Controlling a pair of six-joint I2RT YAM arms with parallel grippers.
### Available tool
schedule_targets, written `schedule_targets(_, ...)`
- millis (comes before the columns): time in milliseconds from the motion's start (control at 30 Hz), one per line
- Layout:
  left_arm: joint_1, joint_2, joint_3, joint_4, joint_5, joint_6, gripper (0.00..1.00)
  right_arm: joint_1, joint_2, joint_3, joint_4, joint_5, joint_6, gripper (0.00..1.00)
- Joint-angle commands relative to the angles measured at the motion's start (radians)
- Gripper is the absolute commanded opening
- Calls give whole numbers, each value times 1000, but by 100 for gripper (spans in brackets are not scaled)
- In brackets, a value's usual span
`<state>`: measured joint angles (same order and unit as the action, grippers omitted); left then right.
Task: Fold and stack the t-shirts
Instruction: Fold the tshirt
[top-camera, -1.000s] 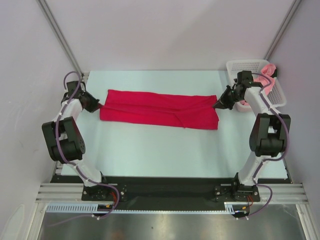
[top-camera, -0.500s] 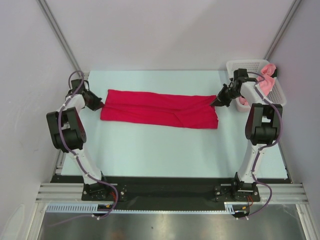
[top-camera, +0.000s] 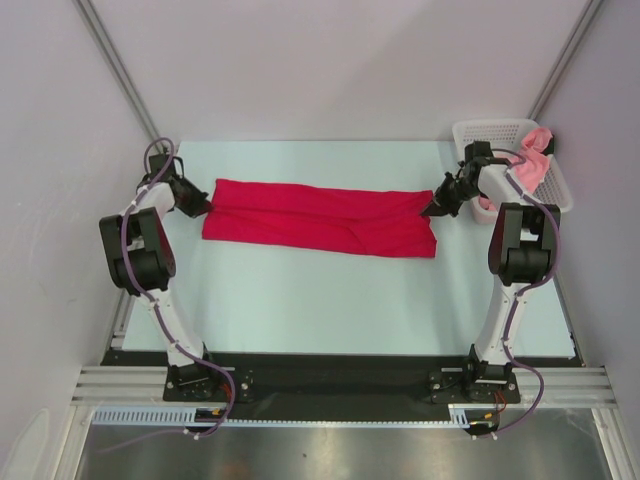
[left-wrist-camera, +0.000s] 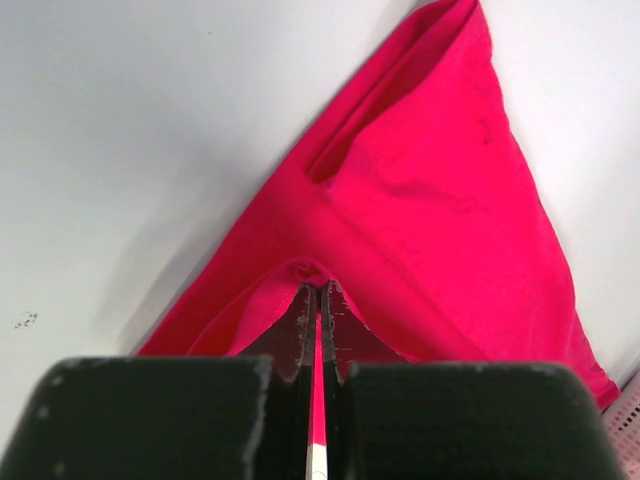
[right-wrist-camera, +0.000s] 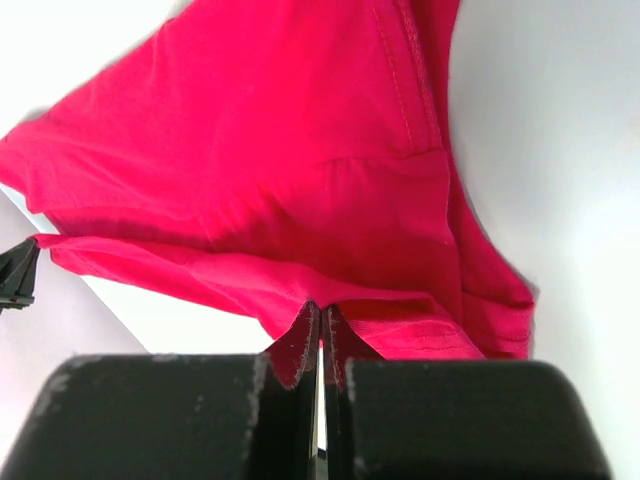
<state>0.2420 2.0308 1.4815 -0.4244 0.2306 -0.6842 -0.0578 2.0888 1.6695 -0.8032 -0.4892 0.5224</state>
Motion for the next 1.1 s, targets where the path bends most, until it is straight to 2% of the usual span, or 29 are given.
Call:
schedule_targets(0, -1, 8, 54, -17, -36, -5, 0, -7, 5, 49, 25, 5, 13, 0)
schedule_targets(500, -3, 58, 120, -43, -19, 0, 1, -10, 70, 110, 32, -5, 25, 0)
schedule_targets(700, -6, 71, 141, -43, -11, 23, 18, -16, 108, 130, 33, -6, 2, 0)
schedule_targets(833, -26, 51, 212, -97, -123, 132, 42, -16, 158, 202, 7, 29, -31, 1)
schedule_targets(867, -29, 16, 221, -109, -170, 152, 45, -14, 168, 231, -16, 40, -38, 3)
schedule_targets(933, -43, -26, 215, -125, -200, 192, 53, -2, 169, 303, -91, 113, -85, 17)
schedule_targets(967, -47, -53, 208, -131, -206, 231, 53, 13, 162, 321, -118, 154, -102, 26)
schedule_targets(1033, -78, -121, 163, -139, -189, 262, 53, 27, 107, 326, -146, 257, -154, 33)
schedule_targets(1067, -93, -139, 143, -134, -148, 282, 53, 39, 85, 325, -155, 291, -165, 39)
